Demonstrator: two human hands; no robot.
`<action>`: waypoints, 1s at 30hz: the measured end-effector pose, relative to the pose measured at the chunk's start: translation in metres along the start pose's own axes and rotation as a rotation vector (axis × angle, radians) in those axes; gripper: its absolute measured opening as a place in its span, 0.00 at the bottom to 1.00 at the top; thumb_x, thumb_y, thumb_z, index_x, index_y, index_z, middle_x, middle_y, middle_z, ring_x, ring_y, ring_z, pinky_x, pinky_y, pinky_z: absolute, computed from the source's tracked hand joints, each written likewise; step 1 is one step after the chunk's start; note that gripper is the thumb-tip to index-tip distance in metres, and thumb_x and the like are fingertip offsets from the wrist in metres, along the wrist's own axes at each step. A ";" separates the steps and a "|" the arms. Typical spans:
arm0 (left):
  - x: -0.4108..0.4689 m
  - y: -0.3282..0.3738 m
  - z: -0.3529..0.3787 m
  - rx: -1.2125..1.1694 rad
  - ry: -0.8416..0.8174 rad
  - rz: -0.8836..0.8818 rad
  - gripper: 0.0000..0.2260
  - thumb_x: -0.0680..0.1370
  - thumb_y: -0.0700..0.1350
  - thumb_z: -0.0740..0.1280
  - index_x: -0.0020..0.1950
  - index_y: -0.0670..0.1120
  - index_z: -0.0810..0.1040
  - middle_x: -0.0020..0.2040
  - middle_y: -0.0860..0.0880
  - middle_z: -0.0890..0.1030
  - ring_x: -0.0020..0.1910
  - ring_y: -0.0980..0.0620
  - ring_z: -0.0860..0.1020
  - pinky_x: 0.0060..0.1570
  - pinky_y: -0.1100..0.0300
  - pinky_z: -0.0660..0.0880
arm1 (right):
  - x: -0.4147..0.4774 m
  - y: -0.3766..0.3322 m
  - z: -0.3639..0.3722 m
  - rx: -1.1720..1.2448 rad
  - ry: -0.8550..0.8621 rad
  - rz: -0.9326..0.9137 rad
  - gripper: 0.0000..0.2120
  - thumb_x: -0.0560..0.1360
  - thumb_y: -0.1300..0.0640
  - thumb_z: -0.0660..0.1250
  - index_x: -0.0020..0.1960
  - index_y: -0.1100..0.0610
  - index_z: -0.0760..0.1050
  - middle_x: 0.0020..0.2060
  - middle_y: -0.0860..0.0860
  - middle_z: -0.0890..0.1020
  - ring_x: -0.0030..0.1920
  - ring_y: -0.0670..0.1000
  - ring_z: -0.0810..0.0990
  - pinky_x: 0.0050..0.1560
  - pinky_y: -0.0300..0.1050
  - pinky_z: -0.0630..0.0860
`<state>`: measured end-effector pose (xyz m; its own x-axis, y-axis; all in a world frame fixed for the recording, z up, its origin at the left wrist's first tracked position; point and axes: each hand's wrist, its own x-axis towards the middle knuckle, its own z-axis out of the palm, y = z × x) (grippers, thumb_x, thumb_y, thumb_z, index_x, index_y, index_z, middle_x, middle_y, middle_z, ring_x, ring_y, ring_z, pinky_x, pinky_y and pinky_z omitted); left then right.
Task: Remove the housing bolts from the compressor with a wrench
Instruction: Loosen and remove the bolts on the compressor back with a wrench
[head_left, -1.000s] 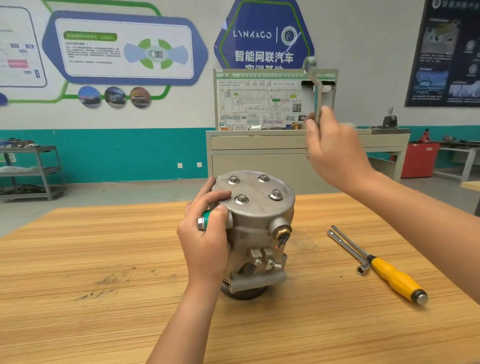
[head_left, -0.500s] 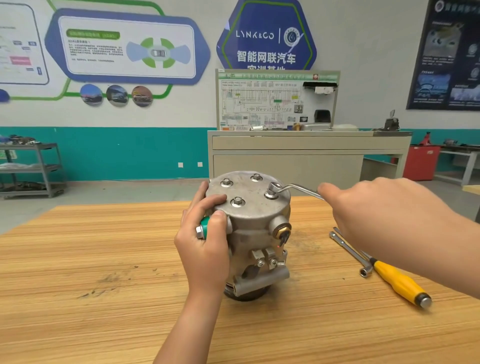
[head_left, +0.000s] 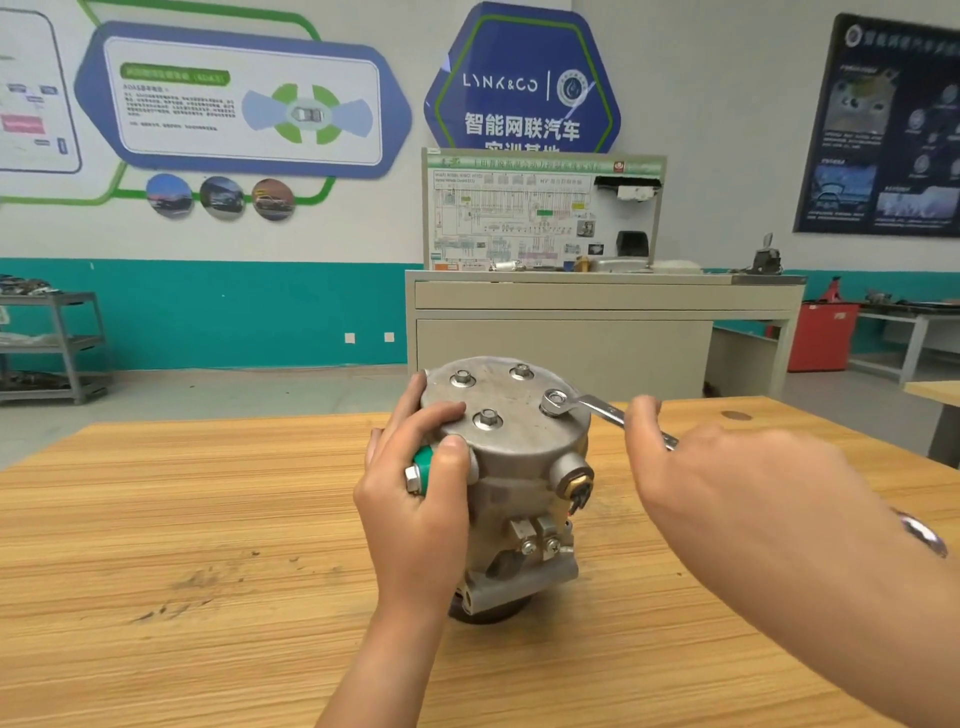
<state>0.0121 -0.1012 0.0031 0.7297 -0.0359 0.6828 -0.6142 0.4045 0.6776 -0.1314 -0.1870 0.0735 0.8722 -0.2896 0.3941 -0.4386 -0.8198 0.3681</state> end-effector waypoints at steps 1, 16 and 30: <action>0.002 -0.001 -0.003 -0.017 -0.005 -0.012 0.12 0.65 0.54 0.60 0.42 0.54 0.81 0.59 0.63 0.77 0.62 0.63 0.73 0.66 0.44 0.67 | 0.000 0.011 0.003 -0.077 0.110 0.021 0.20 0.65 0.71 0.56 0.56 0.74 0.70 0.21 0.55 0.60 0.16 0.50 0.59 0.20 0.31 0.55; 0.036 0.000 -0.001 -0.067 -0.204 -0.147 0.12 0.67 0.45 0.59 0.40 0.48 0.82 0.55 0.59 0.81 0.57 0.65 0.76 0.59 0.38 0.72 | 0.118 0.062 0.040 0.465 0.664 0.134 0.12 0.80 0.59 0.53 0.59 0.62 0.70 0.41 0.58 0.79 0.44 0.61 0.77 0.40 0.51 0.69; 0.013 -0.004 -0.010 -0.090 -0.026 -0.085 0.11 0.68 0.44 0.60 0.40 0.51 0.82 0.58 0.60 0.79 0.59 0.64 0.75 0.59 0.37 0.71 | 0.002 0.039 0.022 -0.057 0.075 0.066 0.29 0.78 0.56 0.50 0.67 0.47 0.30 0.33 0.46 0.70 0.35 0.53 0.73 0.38 0.46 0.77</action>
<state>0.0272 -0.0940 0.0068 0.7692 -0.0973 0.6316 -0.5199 0.4795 0.7070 -0.1415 -0.2303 0.0703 0.8233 -0.3025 0.4803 -0.5080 -0.7700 0.3859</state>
